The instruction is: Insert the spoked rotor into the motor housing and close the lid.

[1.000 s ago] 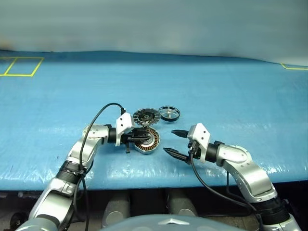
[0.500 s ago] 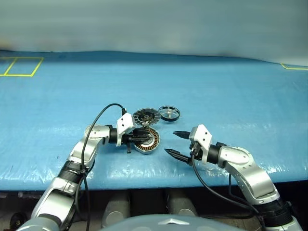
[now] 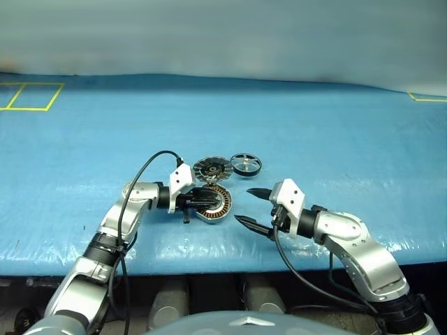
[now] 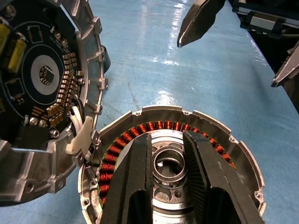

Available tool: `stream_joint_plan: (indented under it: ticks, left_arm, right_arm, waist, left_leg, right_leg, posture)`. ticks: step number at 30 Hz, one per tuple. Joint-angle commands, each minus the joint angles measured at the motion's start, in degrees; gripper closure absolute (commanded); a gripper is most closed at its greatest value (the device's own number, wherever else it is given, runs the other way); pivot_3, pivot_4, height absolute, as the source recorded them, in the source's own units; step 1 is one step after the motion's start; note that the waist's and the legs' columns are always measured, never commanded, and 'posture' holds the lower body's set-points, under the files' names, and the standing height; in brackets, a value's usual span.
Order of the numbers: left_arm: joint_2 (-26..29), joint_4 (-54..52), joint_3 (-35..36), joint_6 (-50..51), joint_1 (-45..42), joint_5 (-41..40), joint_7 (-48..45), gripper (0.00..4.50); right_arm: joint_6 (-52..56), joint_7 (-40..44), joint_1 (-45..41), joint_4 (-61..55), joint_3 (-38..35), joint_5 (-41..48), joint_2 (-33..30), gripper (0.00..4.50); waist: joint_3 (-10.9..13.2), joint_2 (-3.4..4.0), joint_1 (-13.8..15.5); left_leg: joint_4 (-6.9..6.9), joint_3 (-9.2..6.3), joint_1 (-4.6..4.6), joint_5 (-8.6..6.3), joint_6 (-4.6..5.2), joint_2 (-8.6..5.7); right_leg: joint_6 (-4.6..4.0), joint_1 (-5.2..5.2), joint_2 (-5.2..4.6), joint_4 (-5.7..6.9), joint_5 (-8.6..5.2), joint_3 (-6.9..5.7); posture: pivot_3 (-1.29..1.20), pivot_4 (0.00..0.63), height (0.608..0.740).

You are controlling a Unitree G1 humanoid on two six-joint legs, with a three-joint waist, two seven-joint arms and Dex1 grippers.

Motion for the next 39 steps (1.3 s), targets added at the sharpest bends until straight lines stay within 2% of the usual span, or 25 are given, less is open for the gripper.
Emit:
stream_joint_plan:
  ticks: [1, 8, 9, 12, 20, 28, 39]
  left_arm:
    - [-0.2, -1.3, 0.1, 0.3, 0.4, -0.5, -0.1, 3.83]
    - [-0.1, -0.5, 0.3, 0.4, 0.2, 0.0, 0.7, 3.83]
    - [-0.1, -0.4, 0.3, -0.4, 0.2, 0.4, 0.9, 3.11]
    - [-0.5, 0.2, 0.6, -3.2, 0.0, 1.8, 2.8, 2.20]
    - [-1.0, -2.7, 1.8, -3.6, 0.7, -1.4, 1.6, 2.20]
    - [-0.5, -8.5, 4.5, 0.9, 2.7, -6.1, 2.5, 2.20]
    - [6.2, -15.2, 11.0, 1.4, 10.8, -7.3, 6.4, 2.20]
  right_arm:
    - [3.2, -2.0, 0.1, -6.4, 0.5, 1.3, 0.1, 0.51]
    - [6.6, -3.7, 0.1, -9.6, 0.5, 2.1, -0.2, 0.51]
    - [6.5, -3.5, 0.0, -9.1, 0.4, 2.2, -0.3, 0.51]
    - [6.1, -3.3, 0.0, -8.5, 0.2, 2.2, -0.5, 0.51]
    - [5.8, -3.1, 0.0, -8.1, 0.0, 2.3, -0.7, 0.51]
    - [5.8, -2.9, 0.0, -8.2, 0.0, 2.4, -0.8, 0.51]
    - [6.1, -4.3, 0.0, -7.8, -0.3, 1.4, -0.9, 0.51]
  waist:
    - [0.0, 0.00, 0.0]
    - [0.0, -0.01, 0.0]
    - [0.0, -0.01, 0.0]
    - [0.0, -0.01, 0.0]
    - [0.0, -0.01, 0.0]
    - [0.0, -0.01, -0.1]
    - [0.0, -0.01, -0.1]
  left_leg:
    - [0.00, 0.00, 0.00, 0.00, 0.00, 0.00]
    - [0.00, -0.01, 0.00, 0.00, 0.00, 0.00]
    - [0.01, 0.00, 0.00, 0.00, 0.00, 0.00]
    - [0.02, 0.00, 0.01, 0.00, 0.00, 0.00]
    - [0.01, 0.00, -0.01, 0.00, 0.00, 0.00]
    - [0.01, 0.00, -0.01, 0.00, 0.00, 0.01]
    - [0.00, 0.02, 0.00, 0.00, 0.00, 0.02]
  right_leg:
    - [0.00, 0.00, 0.00, 0.00, 0.00, 0.00]
    - [0.00, 0.00, 0.00, 0.00, 0.00, 0.00]
    - [0.00, 0.00, 0.00, 0.00, 0.00, 0.00]
    - [0.00, 0.00, 0.00, 0.01, 0.00, 0.00]
    - [0.00, -0.01, 0.00, 0.00, 0.00, 0.00]
    - [0.00, -0.01, 0.00, 0.01, 0.00, 0.00]
    - [-0.01, -0.02, -0.02, 0.00, -0.01, 0.00]
  posture:
    - [0.00, 0.150, 0.740]
    - [0.00, 0.150, 0.740]
    - [0.00, 0.150, 0.740]
    - [0.00, 0.150, 0.740]
    - [0.00, 0.150, 0.740]
    - [0.00, 0.150, 0.740]
    - [0.00, 0.150, 0.740]
